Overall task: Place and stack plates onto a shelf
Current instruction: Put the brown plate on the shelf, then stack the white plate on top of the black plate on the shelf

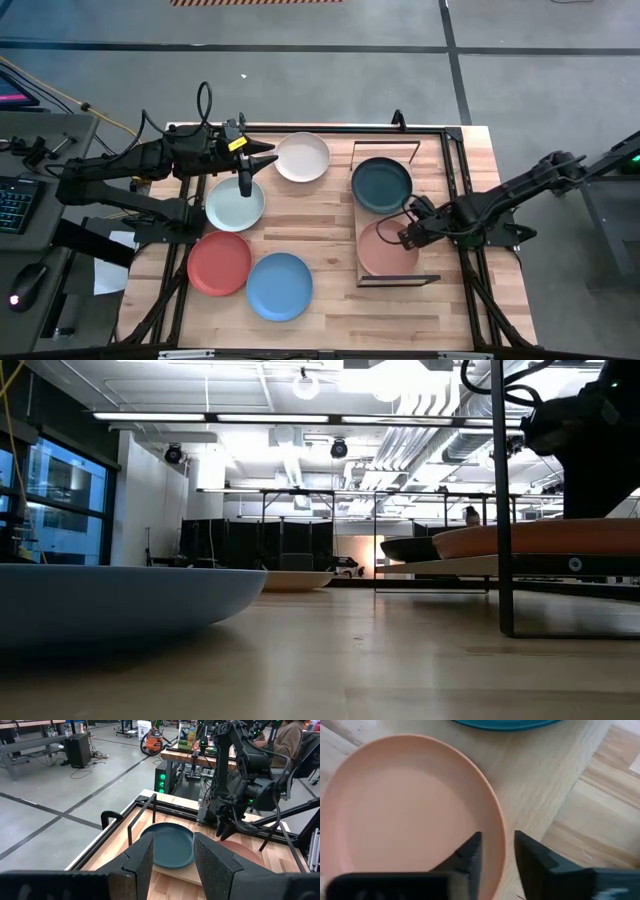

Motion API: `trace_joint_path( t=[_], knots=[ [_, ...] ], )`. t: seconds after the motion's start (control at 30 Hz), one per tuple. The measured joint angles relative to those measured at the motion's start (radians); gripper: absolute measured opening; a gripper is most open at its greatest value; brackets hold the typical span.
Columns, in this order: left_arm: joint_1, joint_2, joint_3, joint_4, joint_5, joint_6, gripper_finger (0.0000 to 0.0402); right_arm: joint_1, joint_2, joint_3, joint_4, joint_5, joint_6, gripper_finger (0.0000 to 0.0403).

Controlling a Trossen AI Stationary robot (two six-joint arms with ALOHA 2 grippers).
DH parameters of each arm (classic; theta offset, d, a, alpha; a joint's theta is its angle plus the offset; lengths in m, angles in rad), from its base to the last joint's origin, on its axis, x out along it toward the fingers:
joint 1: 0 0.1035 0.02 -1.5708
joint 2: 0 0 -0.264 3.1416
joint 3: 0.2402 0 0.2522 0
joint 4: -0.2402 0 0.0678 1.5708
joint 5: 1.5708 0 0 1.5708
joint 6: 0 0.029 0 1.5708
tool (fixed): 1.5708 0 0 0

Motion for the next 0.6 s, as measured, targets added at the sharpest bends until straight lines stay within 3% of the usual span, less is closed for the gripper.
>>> trace_joint_path(
  t=[0.17, 0.33, 0.43, 0.6],
  knots=[
    [0.000, 0.000, 0.000, 0.000, 0.000, 0.000, 0.0126, 0.000, -0.063, 0.000, -0.012, -0.025, -0.033, 0.0157],
    [0.000, -0.011, 0.000, -0.007, -0.002, 0.052, 0.0126, 0.000, -0.168, 0.000, -0.029, -0.026, -0.008, 0.0169],
    [0.000, -0.032, 0.000, -0.017, -0.030, 0.078, 0.0126, 0.000, -0.220, 0.000, 0.012, 0.073, 0.045, 0.0169],
    [0.000, -0.049, -0.003, -0.045, -0.044, 0.067, 0.0126, -0.003, -0.224, 0.000, 0.279, 0.328, -0.015, 0.0169]
  ],
)
